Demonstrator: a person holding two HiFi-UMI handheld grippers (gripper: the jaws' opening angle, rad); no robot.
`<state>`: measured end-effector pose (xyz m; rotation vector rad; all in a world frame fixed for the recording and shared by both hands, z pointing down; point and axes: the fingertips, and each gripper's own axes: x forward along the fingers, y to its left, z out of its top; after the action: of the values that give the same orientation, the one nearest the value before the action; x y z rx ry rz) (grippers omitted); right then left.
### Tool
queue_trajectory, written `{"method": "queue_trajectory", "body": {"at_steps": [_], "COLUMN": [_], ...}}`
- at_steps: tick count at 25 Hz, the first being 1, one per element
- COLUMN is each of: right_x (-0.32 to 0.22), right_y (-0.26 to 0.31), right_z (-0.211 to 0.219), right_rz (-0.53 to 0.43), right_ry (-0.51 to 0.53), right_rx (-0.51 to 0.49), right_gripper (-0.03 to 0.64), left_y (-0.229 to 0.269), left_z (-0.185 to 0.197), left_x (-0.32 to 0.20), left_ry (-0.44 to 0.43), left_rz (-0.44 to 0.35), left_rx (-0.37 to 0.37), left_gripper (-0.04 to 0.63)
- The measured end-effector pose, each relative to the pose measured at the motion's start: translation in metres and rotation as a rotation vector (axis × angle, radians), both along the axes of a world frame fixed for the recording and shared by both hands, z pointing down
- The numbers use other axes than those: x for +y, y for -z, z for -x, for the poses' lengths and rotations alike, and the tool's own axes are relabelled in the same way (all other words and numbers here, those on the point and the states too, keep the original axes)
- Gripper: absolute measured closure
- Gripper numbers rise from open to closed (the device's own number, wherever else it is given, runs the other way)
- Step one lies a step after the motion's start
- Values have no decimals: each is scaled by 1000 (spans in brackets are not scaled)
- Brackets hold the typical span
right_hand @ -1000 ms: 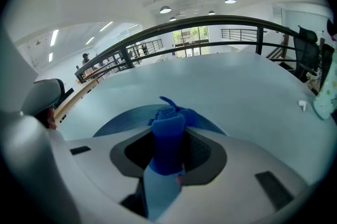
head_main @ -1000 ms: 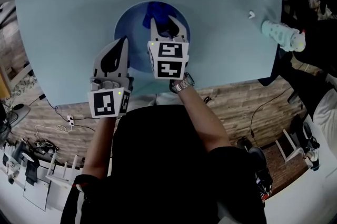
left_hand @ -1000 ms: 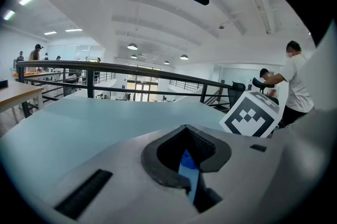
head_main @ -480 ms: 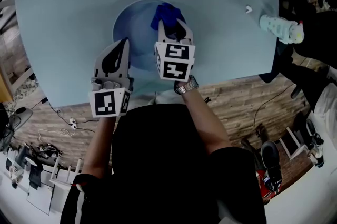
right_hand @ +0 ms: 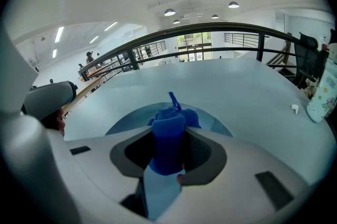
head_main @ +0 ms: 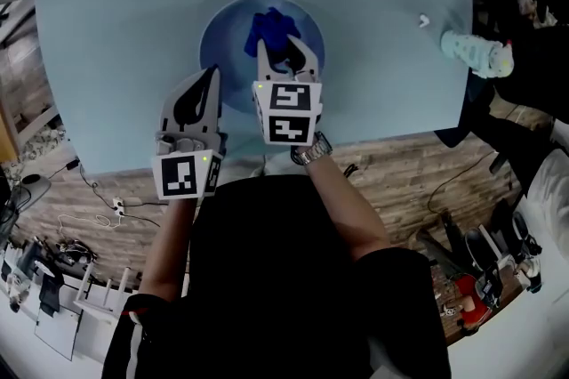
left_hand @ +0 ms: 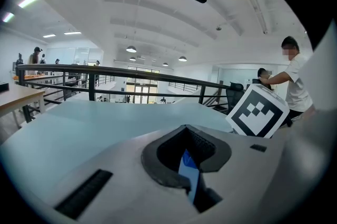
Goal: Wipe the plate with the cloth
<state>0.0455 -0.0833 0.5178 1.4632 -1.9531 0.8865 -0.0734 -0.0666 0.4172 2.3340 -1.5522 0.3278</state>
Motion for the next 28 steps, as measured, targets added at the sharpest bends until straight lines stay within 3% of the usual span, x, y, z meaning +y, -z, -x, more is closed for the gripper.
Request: {"method": "queue_trajectory", "body": {"at_steps": [16, 28], "right_x": [9, 9], "right_y": [-5, -23], "right_z": [84, 97], "right_rz": [19, 70], "right_ry": [183, 218], "right_rx": [-46, -36], "right_gripper": [497, 497], "left_y": [6, -4], "left_z": [44, 62], "left_x": [17, 25], "left_ry": [123, 164], "left_rz": [-5, 30], "left_rx": [12, -18], "left_gripper": [594, 594]}}
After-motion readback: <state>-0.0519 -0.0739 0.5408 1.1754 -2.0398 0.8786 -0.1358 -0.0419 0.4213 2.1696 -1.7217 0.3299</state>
